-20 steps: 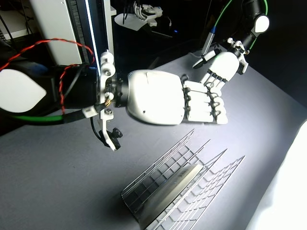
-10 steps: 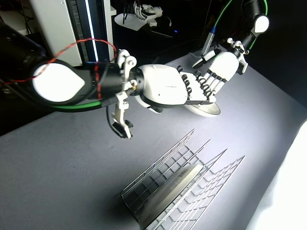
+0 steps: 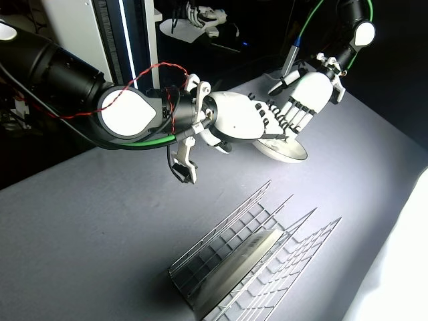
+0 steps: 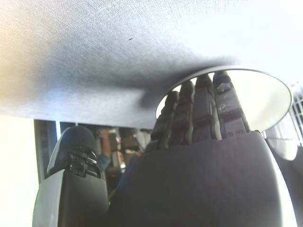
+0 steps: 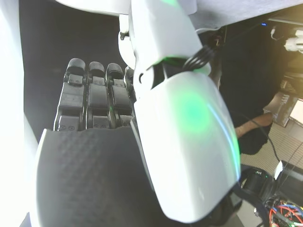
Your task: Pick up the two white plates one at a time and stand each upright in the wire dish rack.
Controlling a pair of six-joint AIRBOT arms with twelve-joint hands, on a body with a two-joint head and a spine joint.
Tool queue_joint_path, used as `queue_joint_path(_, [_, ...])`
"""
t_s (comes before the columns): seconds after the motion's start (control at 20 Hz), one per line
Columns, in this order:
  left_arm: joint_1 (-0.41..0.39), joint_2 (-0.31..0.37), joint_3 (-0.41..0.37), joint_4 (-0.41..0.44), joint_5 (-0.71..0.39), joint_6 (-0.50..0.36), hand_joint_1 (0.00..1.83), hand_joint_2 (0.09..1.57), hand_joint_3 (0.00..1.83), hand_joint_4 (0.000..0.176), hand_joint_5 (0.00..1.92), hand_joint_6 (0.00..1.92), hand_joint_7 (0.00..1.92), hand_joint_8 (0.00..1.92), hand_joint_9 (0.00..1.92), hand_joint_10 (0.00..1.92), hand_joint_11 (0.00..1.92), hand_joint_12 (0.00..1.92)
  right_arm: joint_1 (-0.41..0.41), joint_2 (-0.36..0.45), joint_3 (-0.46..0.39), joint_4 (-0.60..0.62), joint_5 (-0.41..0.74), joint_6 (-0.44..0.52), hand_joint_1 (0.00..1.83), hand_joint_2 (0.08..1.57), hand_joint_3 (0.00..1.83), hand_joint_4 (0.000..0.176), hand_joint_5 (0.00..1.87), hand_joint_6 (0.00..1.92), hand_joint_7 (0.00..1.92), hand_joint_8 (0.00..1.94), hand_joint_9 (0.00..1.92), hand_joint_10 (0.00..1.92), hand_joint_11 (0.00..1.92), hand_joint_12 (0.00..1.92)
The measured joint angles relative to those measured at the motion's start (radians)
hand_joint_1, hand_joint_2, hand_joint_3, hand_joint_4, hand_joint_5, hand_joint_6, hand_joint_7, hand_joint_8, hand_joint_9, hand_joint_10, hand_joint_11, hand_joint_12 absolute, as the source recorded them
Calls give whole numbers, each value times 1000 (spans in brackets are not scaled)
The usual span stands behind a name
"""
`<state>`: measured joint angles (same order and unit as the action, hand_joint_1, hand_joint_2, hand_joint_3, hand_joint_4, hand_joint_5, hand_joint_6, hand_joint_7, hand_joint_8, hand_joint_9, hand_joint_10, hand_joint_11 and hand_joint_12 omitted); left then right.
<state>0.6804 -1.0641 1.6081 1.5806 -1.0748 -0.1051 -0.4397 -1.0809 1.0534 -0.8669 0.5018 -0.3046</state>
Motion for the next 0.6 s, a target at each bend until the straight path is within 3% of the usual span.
queue_joint_path(0.3, [0, -1, 0, 0, -2, 0, 0, 1181, 3, 0, 26, 7, 0, 0, 0, 0, 0, 0, -15, -68, 30, -12, -17, -7, 1519, 1071, 7, 0, 0, 0, 0, 0, 0, 0, 9, 40])
queue_joint_path(0.6, [0, -4, 2, -2, -4, 0, 0, 1179, 1, 0, 33, 7, 0, 0, 0, 0, 0, 0, -14, -171, 115, -36, -24, -8, 1540, 1082, 3, 0, 0, 0, 0, 0, 0, 0, 3, 19])
